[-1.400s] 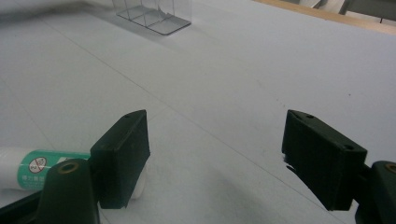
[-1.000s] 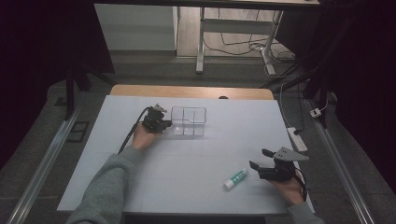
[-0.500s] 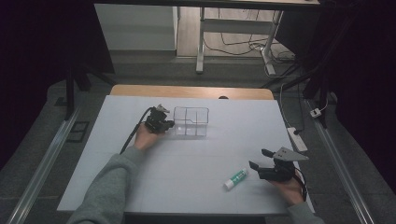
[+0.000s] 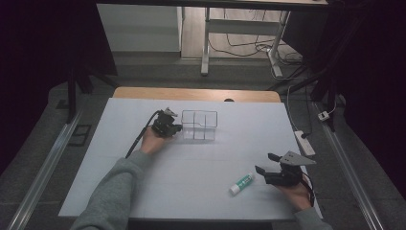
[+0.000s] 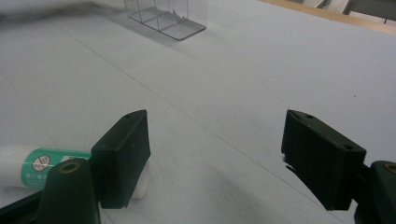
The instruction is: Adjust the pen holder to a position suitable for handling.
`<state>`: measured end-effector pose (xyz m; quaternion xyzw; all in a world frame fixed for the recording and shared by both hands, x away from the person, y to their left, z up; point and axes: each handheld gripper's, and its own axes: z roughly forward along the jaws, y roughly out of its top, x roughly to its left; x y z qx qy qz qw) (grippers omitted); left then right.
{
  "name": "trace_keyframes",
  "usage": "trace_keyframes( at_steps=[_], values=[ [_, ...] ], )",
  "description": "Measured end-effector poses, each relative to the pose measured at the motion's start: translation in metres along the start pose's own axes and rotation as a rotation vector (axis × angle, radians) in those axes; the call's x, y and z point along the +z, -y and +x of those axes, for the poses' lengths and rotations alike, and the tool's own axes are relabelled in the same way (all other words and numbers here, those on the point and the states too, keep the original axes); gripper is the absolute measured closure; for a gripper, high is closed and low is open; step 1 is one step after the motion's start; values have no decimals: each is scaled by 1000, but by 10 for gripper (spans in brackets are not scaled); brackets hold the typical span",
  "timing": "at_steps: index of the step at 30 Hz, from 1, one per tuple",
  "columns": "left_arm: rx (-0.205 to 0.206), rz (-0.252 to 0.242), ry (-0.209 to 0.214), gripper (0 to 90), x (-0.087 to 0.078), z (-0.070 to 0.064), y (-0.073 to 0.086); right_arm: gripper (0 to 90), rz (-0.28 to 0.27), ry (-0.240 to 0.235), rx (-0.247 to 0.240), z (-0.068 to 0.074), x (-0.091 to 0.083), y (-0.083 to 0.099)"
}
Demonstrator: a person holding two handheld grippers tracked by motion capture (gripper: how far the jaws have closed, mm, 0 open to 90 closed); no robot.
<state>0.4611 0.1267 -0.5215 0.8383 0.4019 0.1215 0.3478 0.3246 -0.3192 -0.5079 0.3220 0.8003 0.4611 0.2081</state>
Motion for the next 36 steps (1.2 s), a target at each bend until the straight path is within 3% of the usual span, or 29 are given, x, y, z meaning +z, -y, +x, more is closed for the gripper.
trace_keyframes(
  at_steps=[18, 22, 36],
  values=[
    [6, -13, 27, 886, 11, -12, -9, 234, 4, -12, -3, 1, 0, 0],
    [31, -4, 38, 886, 16, -19, -14, 235, 1, -17, -3, 1, 1, 0],
    [61, -17, 69, 886, 30, -37, -28, 236, 5, -19, -23, 7, -2, 0]
  ],
)
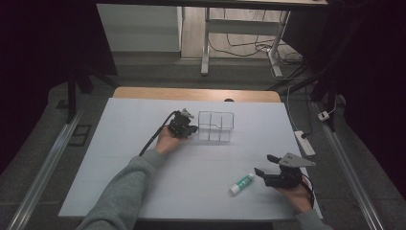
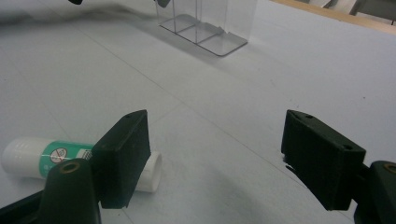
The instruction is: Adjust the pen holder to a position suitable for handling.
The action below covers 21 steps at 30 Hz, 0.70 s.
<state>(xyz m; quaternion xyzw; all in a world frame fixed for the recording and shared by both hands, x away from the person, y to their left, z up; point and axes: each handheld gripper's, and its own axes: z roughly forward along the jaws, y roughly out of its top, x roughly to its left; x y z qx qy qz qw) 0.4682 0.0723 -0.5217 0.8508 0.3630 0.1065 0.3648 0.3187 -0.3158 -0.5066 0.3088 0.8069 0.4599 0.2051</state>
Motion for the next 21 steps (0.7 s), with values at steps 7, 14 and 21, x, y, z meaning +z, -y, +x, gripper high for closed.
trace_keyframes(
  at_steps=[7, 14, 21],
  values=[
    [4, 3, 9, 886, 4, -5, -3, 238, 0, -8, 0, 0, 1, 0],
    [27, 7, 28, 885, 12, -15, -10, 238, 3, -5, 3, 1, 1, 0],
    [30, -1, 35, 872, 14, -15, -12, 238, 5, -9, 2, 0, 0, 0]
  ],
)
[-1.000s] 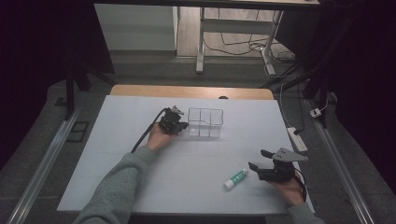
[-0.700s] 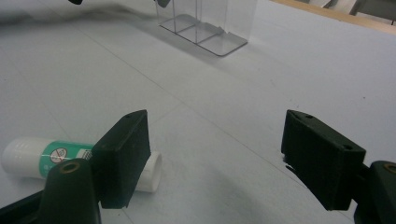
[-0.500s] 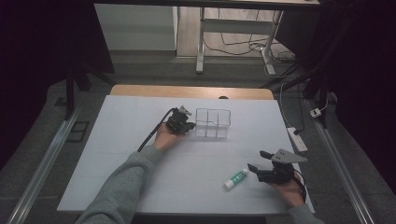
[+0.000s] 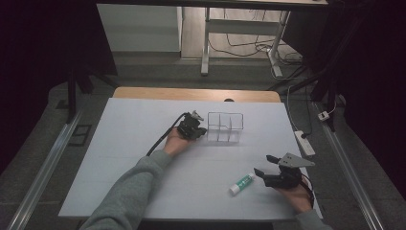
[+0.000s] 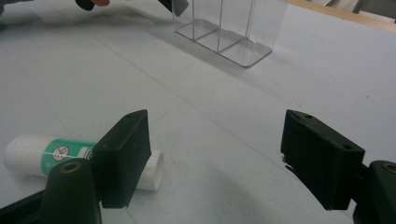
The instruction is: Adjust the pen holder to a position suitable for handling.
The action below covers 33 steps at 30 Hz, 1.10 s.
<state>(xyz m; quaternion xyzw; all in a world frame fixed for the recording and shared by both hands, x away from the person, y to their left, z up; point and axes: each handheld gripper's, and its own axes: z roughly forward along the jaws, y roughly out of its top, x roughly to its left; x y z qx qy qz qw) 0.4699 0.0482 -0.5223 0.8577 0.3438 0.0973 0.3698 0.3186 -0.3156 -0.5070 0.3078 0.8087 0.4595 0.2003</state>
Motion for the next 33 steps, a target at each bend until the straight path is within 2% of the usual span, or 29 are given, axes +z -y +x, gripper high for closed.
trace_keyframes(
  at_steps=[4, 6, 9, 12, 15, 19, 24, 25, 26, 28, 29, 30, 33],
  values=[
    [-24, -28, 7, 885, -14, 8, 0, 238, 1, 2, -1, 0, -1, 0],
    [-25, -31, 7, 885, -18, 9, 1, 238, 1, 2, 0, 0, -1, 0],
    [-5, -40, 17, 885, -29, 9, 6, 238, 0, -1, -1, 0, 0, 0],
    [-14, -51, 33, 871, -36, 8, 10, 238, 3, -3, -5, 0, 1, 0],
    [1, -57, 46, 784, -42, 7, 13, 238, 2, -8, -5, 1, 1, 0],
    [8, -84, 48, 612, -59, 1, 19, 239, 7, -13, -4, 0, 2, 0],
    [29, -69, 34, 499, -79, -7, 31, 239, 13, -18, -11, 0, 2, 0],
    [29, -69, 34, 469, -79, -7, 31, 238, 14, -18, -12, 0, 2, 0],
    [33, -68, 12, 449, -88, -10, 38, 238, 14, -19, -12, 0, 2, 0],
    [33, -62, 10, 412, -92, -11, 42, 238, 14, -21, -12, 0, 2, 0],
    [31, -59, 5, 405, -100, -13, 50, 238, 14, -21, -12, 0, 2, 0],
    [31, -59, 5, 398, -100, -13, 50, 238, 16, -22, -13, 0, 2, 0],
    [23, -65, 1, 378, -111, -16, 63, 239, 14, -25, -12, 1, 3, 0]
  ],
)
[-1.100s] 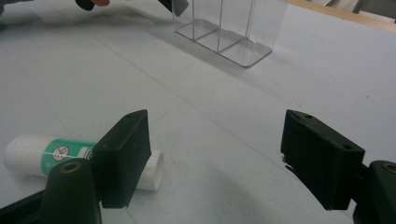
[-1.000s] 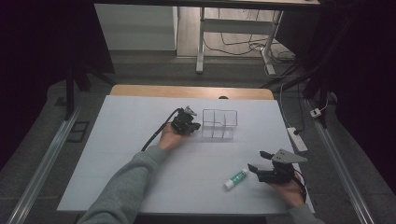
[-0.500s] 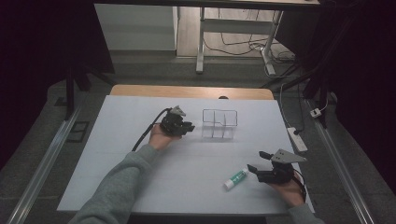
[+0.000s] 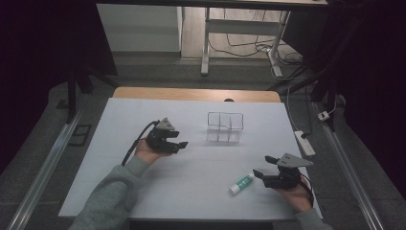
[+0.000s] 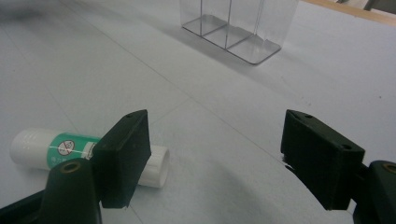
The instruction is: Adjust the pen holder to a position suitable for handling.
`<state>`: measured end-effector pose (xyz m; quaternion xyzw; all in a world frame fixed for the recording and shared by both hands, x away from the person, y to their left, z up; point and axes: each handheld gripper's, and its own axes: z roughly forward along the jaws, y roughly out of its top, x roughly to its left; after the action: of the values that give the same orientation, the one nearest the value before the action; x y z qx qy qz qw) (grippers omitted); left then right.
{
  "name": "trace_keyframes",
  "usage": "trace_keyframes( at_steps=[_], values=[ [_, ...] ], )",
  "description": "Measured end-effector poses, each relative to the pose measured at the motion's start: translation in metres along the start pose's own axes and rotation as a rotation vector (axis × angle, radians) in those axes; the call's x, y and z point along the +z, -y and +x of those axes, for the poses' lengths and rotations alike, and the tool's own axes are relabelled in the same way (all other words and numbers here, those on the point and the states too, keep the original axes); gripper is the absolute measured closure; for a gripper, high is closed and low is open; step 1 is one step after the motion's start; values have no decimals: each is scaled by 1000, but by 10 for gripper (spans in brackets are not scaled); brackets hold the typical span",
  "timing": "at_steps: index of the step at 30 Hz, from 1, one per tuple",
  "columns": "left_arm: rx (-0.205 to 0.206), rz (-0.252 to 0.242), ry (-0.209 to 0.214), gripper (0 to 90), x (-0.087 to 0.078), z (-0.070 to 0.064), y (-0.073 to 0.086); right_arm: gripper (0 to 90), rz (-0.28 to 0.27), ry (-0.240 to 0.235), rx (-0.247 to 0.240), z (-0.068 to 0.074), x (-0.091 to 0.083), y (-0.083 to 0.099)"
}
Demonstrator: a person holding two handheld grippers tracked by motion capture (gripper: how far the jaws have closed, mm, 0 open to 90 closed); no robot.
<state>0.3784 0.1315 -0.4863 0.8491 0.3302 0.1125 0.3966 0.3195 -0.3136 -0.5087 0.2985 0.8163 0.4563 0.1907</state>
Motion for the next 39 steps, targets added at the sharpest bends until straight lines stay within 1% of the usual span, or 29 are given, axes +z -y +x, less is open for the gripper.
trace_keyframes(
  at_steps=[4, 7, 9, 10, 11, 12, 13, 14, 15, 16, 18, 19, 20, 21, 23, 26, 29, 30, 31, 32, 34, 37, 38, 39],
  values=[
    [-6, -1, -15, 365, -12, -3, 15, 238, 1, 1, -1, 0, 0, 0],
    [-20, -7, -29, 361, -21, -4, 24, 239, -2, -7, -1, 0, 0, 0],
    [-29, -16, -47, 355, -31, -8, 36, 239, -3, -8, -2, 0, 0, 0],
    [-29, -16, -47, 352, -31, -8, 36, 239, -3, -8, -2, 0, 0, 0],
    [-33, -14, -58, 345, -35, -9, 41, 239, 1, -1, -4, -1, 0, 0],
    [-36, -15, -62, 341, -37, -11, 44, 239, -5, -7, 1, -1, 0, 0],
    [-41, -18, -65, 339, -41, -12, 49, 239, 7, -4, -4, -2, 0, 0],
    [-46, -16, -70, 337, -44, -14, 54, 240, 4, -4, -1, -2, 1, 0],
    [-57, -18, -80, 336, -52, -15, 65, 240, 9, -4, -4, -2, 1, 0],
    [-57, -18, -80, 334, -52, -15, 65, 240, 8, -9, -5, -2, 1, 0],
    [-71, -26, -89, 334, -59, -15, 74, 240, 11, -3, -7, -1, 1, 0],
    [-83, -32, -99, 333, -64, -16, 80, 240, 0, -9, -3, -1, 1, 0],
    [-86, -33, -108, 333, -67, -16, 83, 240, 0, -9, -3, -1, 1, 0],
    [-89, -37, -123, 332, -70, -17, 89, 240, 2, 1, -4, 0, 0, 0],
    [-95, -40, -136, 330, -77, -19, 97, 241, 6, -5, -6, 0, 0, 0],
    [-107, -53, -145, 329, -84, -22, 108, 241, 5, 1, -8, 0, 0, 0],
    [-108, -57, -151, 326, -87, -22, 113, 241, 17, 5, -15, 0, 1, 0],
    [-107, -56, -157, 324, -87, -20, 113, 241, 18, -3, -16, 0, 1, 0],
    [-107, -56, -157, 323, -87, -20, 113, 241, 18, 6, -18, 1, 0, 0],
    [-110, -56, -158, 315, -87, -19, 113, 241, 11, -7, -15, 1, 0, 0],
    [-117, -53, -165, 307, -85, -16, 114, 241, 14, -1, -20, 1, -2, 0],
    [-116, -52, -166, 307, -84, -16, 114, 241, 10, -2, -19, 2, -2, 0],
    [-116, -53, -166, 307, -84, -16, 114, 241, 21, -1, -24, 1, -2, 0],
    [-115, -53, -166, 307, -84, -16, 114, 241, 13, -5, -26, 1, -1, 0]
  ],
)
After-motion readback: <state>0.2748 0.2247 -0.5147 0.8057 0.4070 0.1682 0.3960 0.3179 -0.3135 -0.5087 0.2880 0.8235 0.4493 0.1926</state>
